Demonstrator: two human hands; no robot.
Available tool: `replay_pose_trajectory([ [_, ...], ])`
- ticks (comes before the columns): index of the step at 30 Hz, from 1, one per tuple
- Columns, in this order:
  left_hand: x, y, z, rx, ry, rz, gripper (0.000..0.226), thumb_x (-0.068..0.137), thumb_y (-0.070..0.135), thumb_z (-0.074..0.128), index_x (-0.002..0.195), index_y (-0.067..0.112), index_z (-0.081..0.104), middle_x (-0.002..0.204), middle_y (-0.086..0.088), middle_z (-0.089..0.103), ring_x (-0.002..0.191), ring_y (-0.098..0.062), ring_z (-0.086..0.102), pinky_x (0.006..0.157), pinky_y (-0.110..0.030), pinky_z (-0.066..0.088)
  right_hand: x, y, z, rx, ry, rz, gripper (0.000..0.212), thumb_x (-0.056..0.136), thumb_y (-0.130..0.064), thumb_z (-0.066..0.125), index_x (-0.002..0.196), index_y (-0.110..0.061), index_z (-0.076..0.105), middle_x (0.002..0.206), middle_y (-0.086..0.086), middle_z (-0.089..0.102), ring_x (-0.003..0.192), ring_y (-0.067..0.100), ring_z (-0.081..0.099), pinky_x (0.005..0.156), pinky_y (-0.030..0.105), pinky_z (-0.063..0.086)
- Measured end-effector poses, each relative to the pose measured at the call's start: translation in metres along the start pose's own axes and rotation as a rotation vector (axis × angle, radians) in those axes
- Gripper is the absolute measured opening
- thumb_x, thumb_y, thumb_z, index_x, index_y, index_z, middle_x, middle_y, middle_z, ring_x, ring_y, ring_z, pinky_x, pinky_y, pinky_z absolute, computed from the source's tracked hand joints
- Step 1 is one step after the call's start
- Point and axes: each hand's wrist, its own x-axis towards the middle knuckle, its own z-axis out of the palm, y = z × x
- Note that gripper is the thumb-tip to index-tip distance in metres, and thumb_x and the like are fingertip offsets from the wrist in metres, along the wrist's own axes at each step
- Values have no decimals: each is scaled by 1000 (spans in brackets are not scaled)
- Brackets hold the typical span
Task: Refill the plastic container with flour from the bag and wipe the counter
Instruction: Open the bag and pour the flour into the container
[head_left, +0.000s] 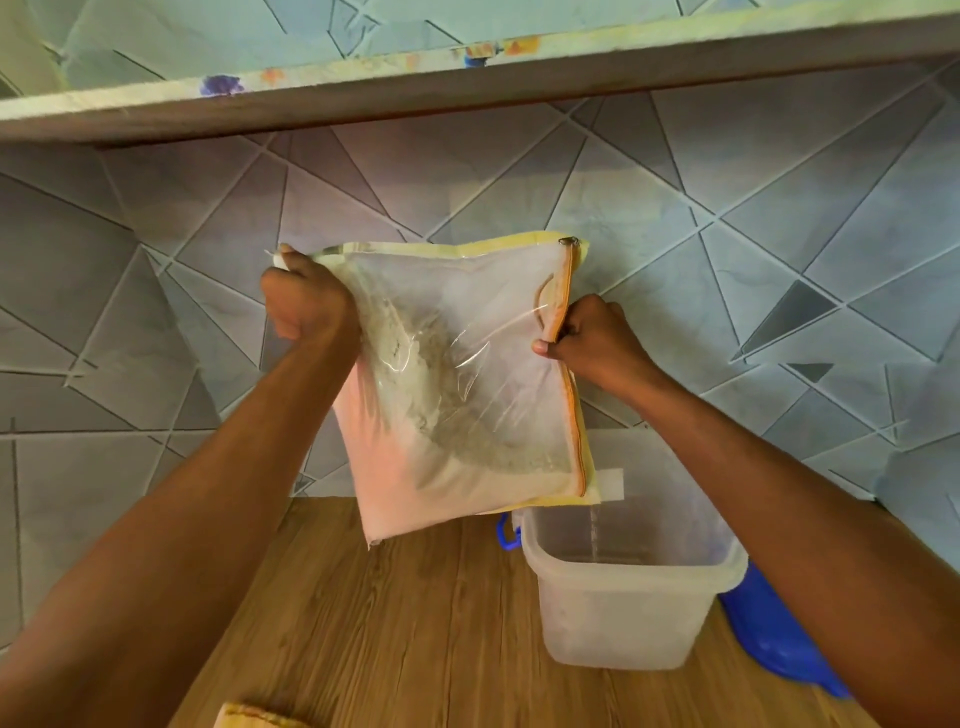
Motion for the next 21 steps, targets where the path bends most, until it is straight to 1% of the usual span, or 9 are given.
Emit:
replay_pose_trajectory([
  [2,-2,1,2,0,-4,5,47,106,45,31,117,8,57,112,-8,66,103,-27,62,77,-31,39,1,3,0,14,22,1,22,87,-25,78,70,-14,68,83,7,69,109,31,59,81,30,39],
  [5,-6,6,4,2,-15,18,48,105,47,30,115,9,57,105,-4,63,94,-22,58,80,-33,42,0,5,-4,15,35,26,20,88,-24,76,75,-14,64,91,10,68,111,27,54,81,29,37],
  [8,-7,8,7,14,-34,46,47,105,49,28,107,11,56,99,-4,60,94,-27,59,81,-38,44,-1,8,-5,10,6,-3,17,85,-19,79,89,-4,72,97,13,73,107,29,63,88,36,51],
  [10,-8,10,9,14,-43,48,47,105,50,26,106,13,54,98,-3,58,91,-26,59,79,-38,45,-1,13,-6,11,43,5,15,87,-21,78,89,-8,70,95,10,70,114,31,58,90,36,49],
  [12,-13,14,10,1,-61,55,48,105,50,26,111,12,55,98,-2,57,87,-22,56,77,-35,45,0,15,-9,12,7,31,19,86,-21,78,98,-10,68,98,6,65,114,23,53,87,32,44],
  [14,-17,18,11,2,-54,70,48,106,48,28,113,10,56,96,0,54,85,-18,52,75,-32,41,2,19,-10,11,-10,30,20,84,-21,80,97,-12,69,100,7,69,112,27,60,88,35,49],
  [16,-20,22,12,-12,-56,72,47,106,46,29,112,9,56,94,0,53,85,-17,52,74,-29,39,3,23,-9,12,45,42,17,84,-22,79,92,-13,68,100,12,70,115,35,58,88,37,50],
  [18,-19,23,14,-23,-68,67,45,106,46,29,111,10,56,94,1,53,86,-17,52,74,-29,39,3,27,-7,10,47,62,19,86,-22,78,97,-10,68,101,13,69,118,34,54,85,33,45],
  [21,-21,24,15,-11,-64,66,46,106,46,29,114,10,56,95,1,53,86,-16,51,74,-29,40,3,33,-7,27,30,65,21,85,-22,79,98,-8,70,101,11,69,118,33,55,88,34,48],
])
